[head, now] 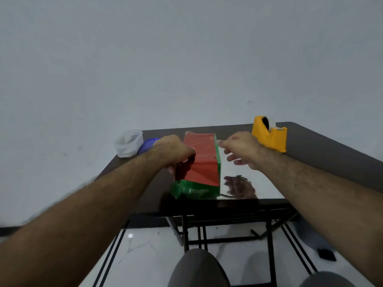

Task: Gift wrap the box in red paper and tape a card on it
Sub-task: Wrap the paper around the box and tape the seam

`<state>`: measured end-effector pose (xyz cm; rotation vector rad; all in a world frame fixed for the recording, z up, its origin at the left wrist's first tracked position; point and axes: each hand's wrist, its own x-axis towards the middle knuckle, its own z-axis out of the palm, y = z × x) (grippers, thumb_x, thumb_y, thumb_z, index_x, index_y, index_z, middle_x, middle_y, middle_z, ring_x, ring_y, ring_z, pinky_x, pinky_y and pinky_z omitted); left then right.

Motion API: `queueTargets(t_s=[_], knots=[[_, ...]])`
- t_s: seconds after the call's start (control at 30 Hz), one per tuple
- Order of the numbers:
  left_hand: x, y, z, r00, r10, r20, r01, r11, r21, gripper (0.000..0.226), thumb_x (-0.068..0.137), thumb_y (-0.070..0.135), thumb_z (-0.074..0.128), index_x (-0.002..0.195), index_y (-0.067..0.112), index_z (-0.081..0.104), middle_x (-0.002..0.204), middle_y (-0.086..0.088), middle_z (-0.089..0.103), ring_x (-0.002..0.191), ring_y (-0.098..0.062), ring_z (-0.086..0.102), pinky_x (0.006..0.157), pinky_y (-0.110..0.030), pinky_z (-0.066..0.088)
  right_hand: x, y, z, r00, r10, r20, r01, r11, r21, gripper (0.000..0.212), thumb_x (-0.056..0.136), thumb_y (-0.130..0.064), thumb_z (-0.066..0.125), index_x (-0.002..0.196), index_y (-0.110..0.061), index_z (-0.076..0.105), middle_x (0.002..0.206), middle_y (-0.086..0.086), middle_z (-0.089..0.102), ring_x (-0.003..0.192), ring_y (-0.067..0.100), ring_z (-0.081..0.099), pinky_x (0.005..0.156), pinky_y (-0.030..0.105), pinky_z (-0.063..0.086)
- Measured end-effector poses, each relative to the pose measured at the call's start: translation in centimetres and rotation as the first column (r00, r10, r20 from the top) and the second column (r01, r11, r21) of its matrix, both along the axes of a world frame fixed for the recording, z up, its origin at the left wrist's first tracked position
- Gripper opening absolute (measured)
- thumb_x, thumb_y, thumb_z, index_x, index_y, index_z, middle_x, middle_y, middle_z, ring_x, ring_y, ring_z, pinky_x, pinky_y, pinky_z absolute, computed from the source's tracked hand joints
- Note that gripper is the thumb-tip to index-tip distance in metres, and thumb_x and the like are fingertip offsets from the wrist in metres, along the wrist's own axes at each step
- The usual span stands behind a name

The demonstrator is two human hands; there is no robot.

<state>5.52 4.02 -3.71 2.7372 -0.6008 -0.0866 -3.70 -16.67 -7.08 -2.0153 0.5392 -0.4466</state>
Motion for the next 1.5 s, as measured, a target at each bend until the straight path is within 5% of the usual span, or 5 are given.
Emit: queueTargets(t_s=[0.43,0.63,0.83,1.3,1.5], knots=[[-4.0,0.3,0.9,0.961,-0.088,-0.261,0.122,0.986,0.116,0.072,0.108,0.063,0.032,0.074,0.013,0.071,0.053,0.001,0.07,0.042,-0.012,0.061,0.054,-0.023,0.047,-2.2,-2.2,-0.4,0.915,0.403,0.012,-0.398,0.9,0.179,0.035,0.087,-0.024,0.085,0.117,-0.007,0.079,0.112,0.01,0.081,0.109,0.028,0.076,0.092,0.037,0.062],[-0.4,2.6,0.6,0.827,-0.326,0.458,0.426,0.895,-0.131,0.037,0.099,0.06,0.059,0.1,0.026,0.073,0.095,0.009,0.074,0.096,-0.017,0.069,0.082,-0.034,0.053,-1.9,-3.1,0.9,0.9,0.429,-0.074,-0.427,0.903,0.039,0.04,0.077,-0.035,0.088,0.112,-0.017,0.082,0.105,0.003,0.082,0.1,0.017,0.077,0.074,0.024,0.061],[0.0,3.4,-0.5,0.675,-0.693,0.253,0.663,0.721,0.202,0.084,0.077,0.086,0.063,0.145,0.036,0.058,0.131,0.014,0.064,0.118,-0.008,0.056,0.101,-0.032,0.048,-1.0,-3.8,3.6,0.951,0.282,-0.128,-0.28,0.959,0.032,0.065,0.094,-0.074,0.056,0.113,-0.016,0.078,0.103,0.005,0.081,0.087,0.019,0.074,0.073,0.03,0.06],[-5.1,0.4,-1.4,0.733,-0.509,0.45,0.467,0.859,0.211,0.085,0.071,0.101,0.045,0.118,0.033,0.066,0.1,0.01,0.07,0.096,-0.019,0.065,0.088,-0.044,0.055,-0.2,-3.4,3.9,0.954,0.215,-0.208,-0.286,0.859,-0.424,0.007,0.092,-0.034,0.08,0.086,-0.03,0.08,0.096,-0.012,0.078,0.096,0.009,0.074,0.086,0.03,0.06],[-0.7,3.0,1.2,0.853,-0.517,0.069,0.461,0.809,0.365,0.149,0.042,0.099,0.075,0.164,0.049,0.005,0.164,0.002,0.041,0.152,-0.029,0.036,0.125,-0.055,0.029,-2.1,-0.7,5.2,0.758,0.351,-0.549,-0.616,0.662,-0.427,0.106,0.048,-0.079,0.091,0.139,-0.033,0.063,0.132,-0.018,0.063,0.121,0.008,0.06,0.109,0.038,0.049]])
